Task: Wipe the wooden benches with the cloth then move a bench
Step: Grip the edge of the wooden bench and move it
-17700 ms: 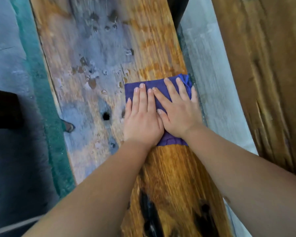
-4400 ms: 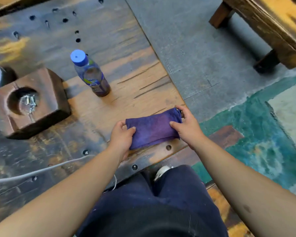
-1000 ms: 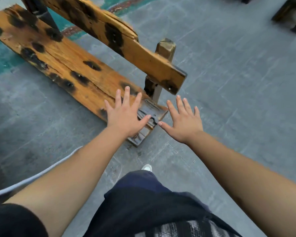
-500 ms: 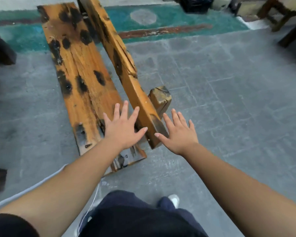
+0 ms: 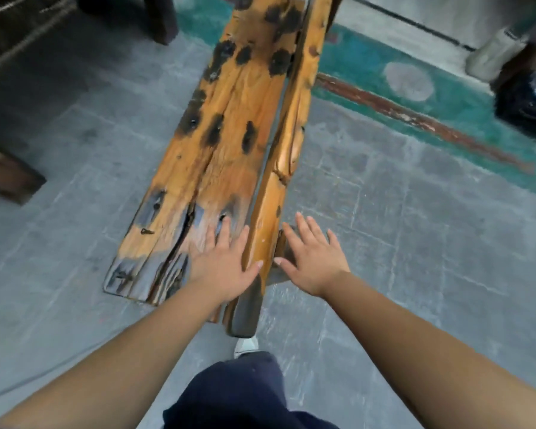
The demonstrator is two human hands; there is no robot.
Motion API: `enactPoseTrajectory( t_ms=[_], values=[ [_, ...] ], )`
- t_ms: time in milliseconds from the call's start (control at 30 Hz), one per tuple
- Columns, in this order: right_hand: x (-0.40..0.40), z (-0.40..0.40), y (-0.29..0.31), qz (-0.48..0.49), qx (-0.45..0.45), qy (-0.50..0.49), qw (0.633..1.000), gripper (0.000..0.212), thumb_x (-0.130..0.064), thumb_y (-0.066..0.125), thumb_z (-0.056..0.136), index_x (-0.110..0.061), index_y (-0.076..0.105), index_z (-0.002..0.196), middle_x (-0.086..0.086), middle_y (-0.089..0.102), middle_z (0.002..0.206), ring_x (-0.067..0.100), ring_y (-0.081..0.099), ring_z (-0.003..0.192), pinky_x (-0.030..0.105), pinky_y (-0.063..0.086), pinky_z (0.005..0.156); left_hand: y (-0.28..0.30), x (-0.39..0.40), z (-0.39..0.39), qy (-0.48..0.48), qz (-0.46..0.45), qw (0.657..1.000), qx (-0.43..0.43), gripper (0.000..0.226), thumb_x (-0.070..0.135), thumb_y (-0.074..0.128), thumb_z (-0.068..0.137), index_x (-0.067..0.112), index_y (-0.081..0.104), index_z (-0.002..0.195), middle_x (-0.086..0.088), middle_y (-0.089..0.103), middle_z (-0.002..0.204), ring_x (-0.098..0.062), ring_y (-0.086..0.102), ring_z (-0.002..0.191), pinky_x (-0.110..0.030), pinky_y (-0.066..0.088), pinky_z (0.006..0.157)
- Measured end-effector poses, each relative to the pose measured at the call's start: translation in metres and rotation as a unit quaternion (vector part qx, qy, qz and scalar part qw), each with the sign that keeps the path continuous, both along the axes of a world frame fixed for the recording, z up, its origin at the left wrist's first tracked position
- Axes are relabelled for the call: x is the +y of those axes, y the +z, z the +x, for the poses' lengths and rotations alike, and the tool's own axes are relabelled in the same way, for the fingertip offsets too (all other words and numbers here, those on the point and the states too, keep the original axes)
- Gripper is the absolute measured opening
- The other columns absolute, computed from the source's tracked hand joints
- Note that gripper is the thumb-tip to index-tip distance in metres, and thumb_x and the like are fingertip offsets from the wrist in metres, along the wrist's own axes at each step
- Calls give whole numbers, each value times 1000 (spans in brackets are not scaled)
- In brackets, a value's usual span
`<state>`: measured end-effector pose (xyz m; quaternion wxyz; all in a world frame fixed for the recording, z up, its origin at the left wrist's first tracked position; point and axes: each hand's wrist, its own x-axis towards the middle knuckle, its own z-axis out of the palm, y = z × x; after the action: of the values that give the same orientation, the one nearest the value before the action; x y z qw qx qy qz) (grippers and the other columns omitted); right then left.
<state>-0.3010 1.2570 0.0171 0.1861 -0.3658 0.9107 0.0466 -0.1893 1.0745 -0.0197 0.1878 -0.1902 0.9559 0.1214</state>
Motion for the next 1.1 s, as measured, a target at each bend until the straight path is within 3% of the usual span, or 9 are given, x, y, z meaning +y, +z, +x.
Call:
enactPoseTrajectory(
  t_ms=[167, 300, 400, 500, 600, 700, 833, 967, 1100],
  values=[
    [-19, -47, 2, 9, -33, 131, 991, 73, -69, 15, 92, -32, 3, 154, 2, -9, 164, 22, -7, 150, 51, 8, 118, -4, 21, -6, 127, 35, 991, -20, 84, 82, 4, 77, 44, -17, 148, 0, -23, 161, -30, -14, 149, -66, 8, 111],
    [-48, -90, -6, -20, -27, 225, 974, 68, -63, 20, 95, -24, 26, 150, 6, 10, 163, 24, 5, 149, 46, 14, 117, -10, 40, -8, 245, 61, 967, -25, 74, 74, 9, 87, 40, -14, 149, -1, -18, 162, -30, -7, 150, -62, 16, 113],
    [-72, -122, -23, -42, 7, 336, 941, 63, -58, 22, 94, -20, 40, 142, 10, 33, 154, 27, 19, 144, 45, 17, 116, -22, 63, -12, 340, 84, 936, -44, 71, 70, 10, 91, 40, -12, 151, -3, 7, 163, -31, 17, 147, -56, 31, 108],
    [-94, -146, -42, -36, 16, 428, 903, 58, -54, 23, 97, -18, 50, 133, 9, 48, 140, 30, 31, 137, 46, 20, 114, -33, 88, -16, 442, 120, 888, -43, 68, 65, 13, 95, 35, -4, 153, -7, 38, 151, -30, 44, 130, -45, 46, 94],
    [-100, -160, -63, -24, 26, 493, 869, 56, -56, 19, 97, -20, 57, 115, 7, 57, 120, 29, 44, 121, 47, 24, 111, -42, 116, -22, 481, 10, 876, -29, 63, 62, 13, 96, 30, 21, 150, -4, 53, 136, -27, 51, 120, -43, 45, 91],
    [-108, -163, -71, -57, 58, 517, 852, 58, -63, 19, 93, -21, 59, 95, 6, 59, 99, 30, 53, 99, 47, 36, 91, -50, 129, -31, 526, -60, 848, 2, 59, 62, 13, 95, 35, 37, 141, 1, 56, 130, -25, 50, 119, -44, 38, 94],
    [-119, -159, -82, -86, 84, 525, 843, 57, -63, 21, 93, -22, 62, 92, 5, 60, 93, 29, 53, 91, 43, 34, 73, -61, 128, -39, 555, -126, 822, 30, 52, 60, 16, 95, 36, 54, 119, 6, 63, 114, -24, 55, 107, -43, 37, 86],
    [-117, -160, -101, -159, 106, 526, 828, 48, -59, 32, 91, -23, 63, 83, 2, 61, 81, 28, 52, 80, 39, 17, 67, -73, 131, -38, 539, -193, 817, 72, 42, 56, 28, 94, 29, 60, 96, 4, 62, 93, -26, 57, 89, -39, 37, 73],
    [-116, -158, -124, -260, 123, 503, 815, 43, -56, 40, 88, -22, 61, 74, 1, 58, 73, 26, 49, 70, 38, 21, 68, -88, 133, -37, 534, -261, 797, 106, 36, 53, 38, 92, 23, 55, 80, 0, 58, 77, -30, 56, 73, -37, 31, 65]
  ],
)
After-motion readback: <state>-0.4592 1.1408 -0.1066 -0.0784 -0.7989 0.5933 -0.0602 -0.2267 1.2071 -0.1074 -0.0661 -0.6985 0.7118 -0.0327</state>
